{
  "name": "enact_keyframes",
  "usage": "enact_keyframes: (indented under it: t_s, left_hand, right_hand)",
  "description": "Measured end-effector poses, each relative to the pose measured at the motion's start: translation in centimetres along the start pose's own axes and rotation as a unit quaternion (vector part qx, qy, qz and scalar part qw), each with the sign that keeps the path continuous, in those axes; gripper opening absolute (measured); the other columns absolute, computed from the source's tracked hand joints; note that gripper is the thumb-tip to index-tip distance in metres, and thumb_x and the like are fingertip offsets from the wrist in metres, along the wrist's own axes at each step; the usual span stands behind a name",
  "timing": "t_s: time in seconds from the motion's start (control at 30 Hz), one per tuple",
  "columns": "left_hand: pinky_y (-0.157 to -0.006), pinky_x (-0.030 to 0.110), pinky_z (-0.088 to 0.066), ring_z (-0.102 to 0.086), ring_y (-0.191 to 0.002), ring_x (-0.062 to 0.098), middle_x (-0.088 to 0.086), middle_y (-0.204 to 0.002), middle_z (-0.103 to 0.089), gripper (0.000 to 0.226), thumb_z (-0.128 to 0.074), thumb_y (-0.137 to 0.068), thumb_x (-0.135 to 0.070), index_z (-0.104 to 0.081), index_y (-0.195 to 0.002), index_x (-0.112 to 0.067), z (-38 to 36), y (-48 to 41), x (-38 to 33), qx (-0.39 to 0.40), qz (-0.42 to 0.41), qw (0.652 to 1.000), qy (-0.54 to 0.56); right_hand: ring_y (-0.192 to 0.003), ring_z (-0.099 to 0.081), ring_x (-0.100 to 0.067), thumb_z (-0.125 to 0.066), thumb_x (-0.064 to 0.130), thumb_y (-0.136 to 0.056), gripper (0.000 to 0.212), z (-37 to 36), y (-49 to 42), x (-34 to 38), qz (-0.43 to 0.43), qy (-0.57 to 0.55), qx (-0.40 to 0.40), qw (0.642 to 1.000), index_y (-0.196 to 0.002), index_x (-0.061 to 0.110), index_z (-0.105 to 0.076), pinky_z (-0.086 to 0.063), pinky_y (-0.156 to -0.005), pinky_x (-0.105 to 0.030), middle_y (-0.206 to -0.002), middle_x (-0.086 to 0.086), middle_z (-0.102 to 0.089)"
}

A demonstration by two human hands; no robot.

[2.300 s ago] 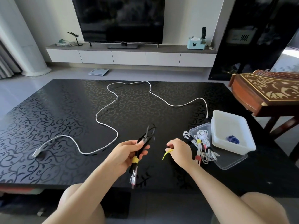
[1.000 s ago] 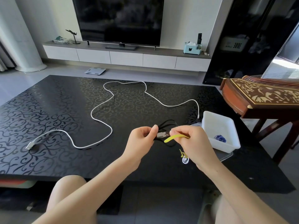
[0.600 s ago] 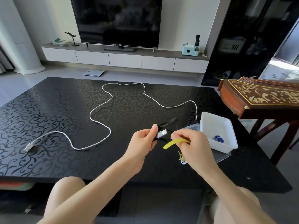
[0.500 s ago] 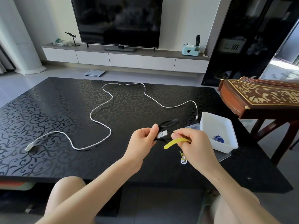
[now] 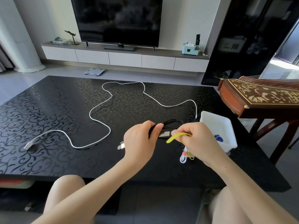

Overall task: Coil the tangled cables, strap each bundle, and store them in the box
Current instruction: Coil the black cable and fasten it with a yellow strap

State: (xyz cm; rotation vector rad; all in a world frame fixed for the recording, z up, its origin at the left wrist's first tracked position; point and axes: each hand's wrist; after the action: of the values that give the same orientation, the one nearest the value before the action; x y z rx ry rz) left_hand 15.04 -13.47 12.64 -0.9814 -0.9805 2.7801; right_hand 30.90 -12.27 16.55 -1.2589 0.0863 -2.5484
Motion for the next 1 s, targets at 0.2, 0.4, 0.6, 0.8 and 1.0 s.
enact_keyframes:
  t_s: [0.2,0.4,0.6,0.8,1.0]
  left_hand:
    - [-0.051,0.018,-0.035,-0.056,-0.053,0.007,-0.011,-0.053,-0.055,0.029,-0.052,-0.094,-0.037,-0.06,-0.073,-0.018,0.2,0.1,-0.6,0.038,0.015,0.997,0.067]
    - [-0.053,0.004,-0.039,-0.061,-0.054,-0.006,-0.009,-0.059,-0.066,0.028,-0.052,-0.094,-0.036,-0.063,-0.074,-0.019,0.1,-1.0,-0.5,0.148,0.167,0.935,0.276]
    - [-0.054,0.007,-0.04,-0.058,-0.06,-0.004,-0.007,-0.067,-0.071,0.02,-0.059,-0.091,-0.03,-0.067,-0.076,-0.02,0.4,-0.9,0.2,0.204,0.173,0.898,0.348]
    - [-0.055,0.013,-0.04,-0.053,-0.062,0.003,-0.003,-0.072,-0.07,0.017,-0.059,-0.093,-0.02,-0.069,-0.08,-0.016,1.1,-1.0,0.1,0.297,0.174,0.851,0.397]
    - [-0.057,0.02,-0.031,-0.038,-0.052,0.004,-0.003,-0.063,-0.055,0.033,-0.057,-0.093,-0.032,-0.061,-0.071,-0.008,0.9,-1.3,0.3,0.256,0.185,0.882,0.35]
  right_hand:
    - [-0.04,-0.029,-0.005,-0.062,0.019,-0.089,0.028,-0.6,-0.2,-1.1,-0.111,-0.154,0.042,0.981,-0.062,0.016,-0.071,-0.026,-0.047,-0.023,-0.041,0.009,-0.032]
    - [-0.04,-0.024,-0.006,-0.05,0.009,-0.095,0.035,-1.2,0.1,-1.9,-0.128,-0.268,0.035,0.954,-0.067,0.018,-0.07,-0.022,-0.041,-0.019,-0.045,0.008,-0.03]
    - [-0.038,-0.025,-0.004,-0.052,0.015,-0.096,0.04,-0.5,0.0,-1.7,-0.104,-0.26,0.051,0.959,-0.06,0.021,-0.067,-0.023,-0.04,-0.018,-0.044,0.01,-0.031]
    - [-0.038,-0.026,-0.004,-0.058,0.018,-0.092,0.025,0.0,-0.1,-1.5,-0.09,-0.21,0.041,0.973,-0.071,0.012,-0.068,-0.025,-0.041,-0.018,-0.041,0.012,-0.033]
    - [-0.037,-0.022,-0.006,-0.055,0.013,-0.093,0.034,0.4,-0.2,-1.5,-0.096,-0.297,0.058,0.948,-0.062,0.013,-0.07,-0.022,-0.039,-0.016,-0.041,0.009,-0.03]
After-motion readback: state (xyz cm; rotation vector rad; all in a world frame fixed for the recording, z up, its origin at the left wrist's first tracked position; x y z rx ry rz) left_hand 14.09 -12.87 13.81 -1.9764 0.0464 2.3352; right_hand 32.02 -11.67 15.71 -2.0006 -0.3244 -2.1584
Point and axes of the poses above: each hand's wrist, its own y-axis away from the middle knuckle, its own z-axis out of the back of the hand, x = y × z
